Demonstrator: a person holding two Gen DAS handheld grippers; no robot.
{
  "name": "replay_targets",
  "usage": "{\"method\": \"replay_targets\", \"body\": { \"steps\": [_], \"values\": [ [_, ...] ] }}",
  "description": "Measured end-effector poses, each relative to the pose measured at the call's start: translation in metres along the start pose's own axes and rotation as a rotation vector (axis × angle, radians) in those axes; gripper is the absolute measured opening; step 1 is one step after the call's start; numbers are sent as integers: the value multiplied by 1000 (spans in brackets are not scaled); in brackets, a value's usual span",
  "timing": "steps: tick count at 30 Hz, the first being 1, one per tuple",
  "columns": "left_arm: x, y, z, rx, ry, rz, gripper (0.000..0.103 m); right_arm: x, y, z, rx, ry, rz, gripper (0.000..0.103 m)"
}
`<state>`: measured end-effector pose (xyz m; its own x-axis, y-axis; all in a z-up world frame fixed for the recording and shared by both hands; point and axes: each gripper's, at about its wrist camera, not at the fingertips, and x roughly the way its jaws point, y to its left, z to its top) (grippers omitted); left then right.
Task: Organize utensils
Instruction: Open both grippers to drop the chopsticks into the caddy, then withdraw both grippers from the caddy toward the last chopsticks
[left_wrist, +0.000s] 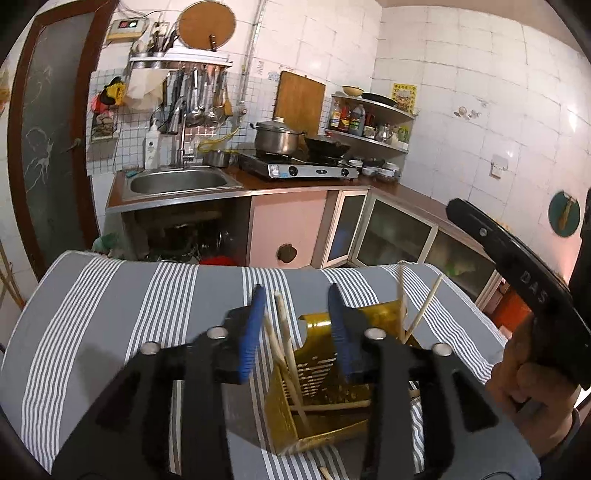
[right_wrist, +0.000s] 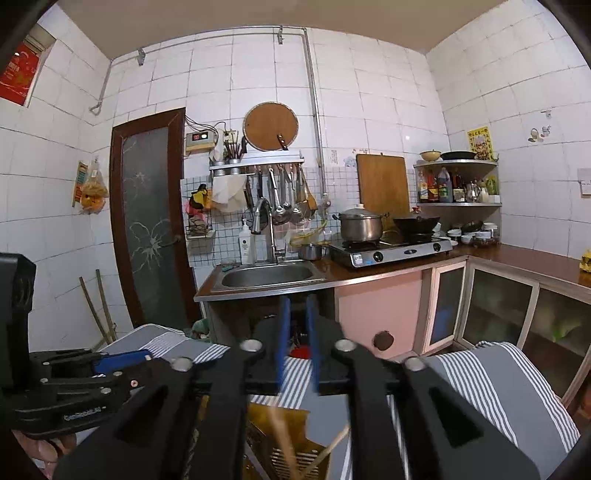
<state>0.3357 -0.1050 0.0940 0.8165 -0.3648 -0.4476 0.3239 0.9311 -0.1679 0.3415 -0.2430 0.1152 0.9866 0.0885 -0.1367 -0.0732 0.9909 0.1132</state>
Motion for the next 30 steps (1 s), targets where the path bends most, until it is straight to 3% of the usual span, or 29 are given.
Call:
{"method": "replay_targets", "body": {
  "steps": [4, 9, 12, 20, 25, 30],
  "values": [
    [-18, 13, -2, -22, -15, 46, 38, -14, -9, 0, 2, 19, -40, 29],
    [-51, 34, -20, 0, -11, 175, 41, -41, -32, -19, -5, 149, -90, 29],
    [-77, 45, -39, -12, 0, 207, 41, -65, -46, -49, 0, 246, -106, 29],
    [-117, 48, -145, -54, 162, 215, 43, -135, -55, -158, 73, 488, -108, 29],
    [-144, 17, -211, -87, 175, 212, 53, -177, -47, -204, 130, 549, -111, 30],
    [-146, -10, -245, -8, 220, 223, 54, -204, -32, -224, 110, 574, -100, 30]
  ]
}}
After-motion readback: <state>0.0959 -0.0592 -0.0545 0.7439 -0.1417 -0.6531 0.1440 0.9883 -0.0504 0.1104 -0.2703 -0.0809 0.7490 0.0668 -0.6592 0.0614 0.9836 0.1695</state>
